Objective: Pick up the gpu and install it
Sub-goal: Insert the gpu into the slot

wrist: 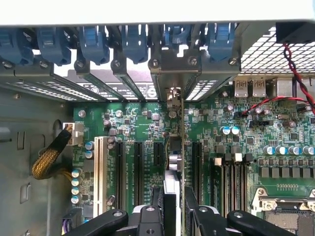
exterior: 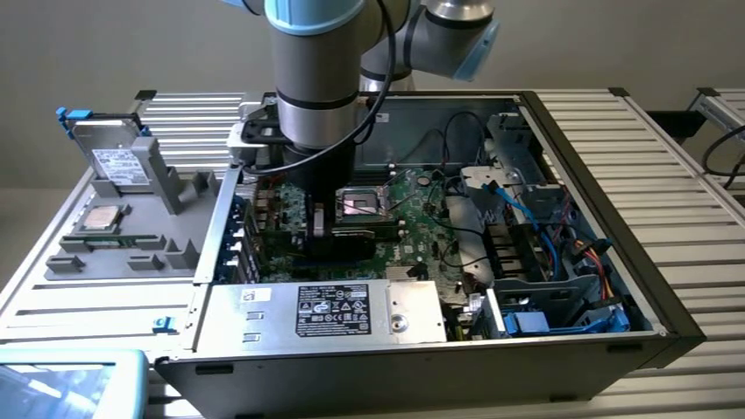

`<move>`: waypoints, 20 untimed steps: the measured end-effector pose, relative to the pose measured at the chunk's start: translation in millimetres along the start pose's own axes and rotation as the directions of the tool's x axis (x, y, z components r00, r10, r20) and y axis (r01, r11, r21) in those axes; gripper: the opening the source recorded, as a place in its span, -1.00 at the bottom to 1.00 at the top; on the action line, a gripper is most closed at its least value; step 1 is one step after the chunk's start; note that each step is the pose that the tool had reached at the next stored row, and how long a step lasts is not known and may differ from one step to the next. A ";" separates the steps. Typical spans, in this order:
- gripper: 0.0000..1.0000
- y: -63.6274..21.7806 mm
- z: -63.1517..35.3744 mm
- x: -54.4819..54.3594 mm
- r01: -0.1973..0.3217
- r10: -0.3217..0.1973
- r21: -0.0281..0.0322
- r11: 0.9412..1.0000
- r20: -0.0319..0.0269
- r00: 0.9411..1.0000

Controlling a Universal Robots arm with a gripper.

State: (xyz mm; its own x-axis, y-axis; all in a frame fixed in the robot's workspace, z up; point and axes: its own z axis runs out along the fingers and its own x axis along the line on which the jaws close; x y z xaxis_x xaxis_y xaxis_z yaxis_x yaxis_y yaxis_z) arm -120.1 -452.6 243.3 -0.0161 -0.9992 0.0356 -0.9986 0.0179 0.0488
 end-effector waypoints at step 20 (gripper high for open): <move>-0.44 2.0 1.1 0.1 0.000 0.000 0.001 1.000 0.000 1.000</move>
State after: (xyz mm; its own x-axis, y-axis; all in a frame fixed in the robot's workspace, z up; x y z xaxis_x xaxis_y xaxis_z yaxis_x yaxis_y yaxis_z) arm -122.1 -452.7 242.3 -0.0162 -0.9992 0.0354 -0.9987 0.0179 0.0481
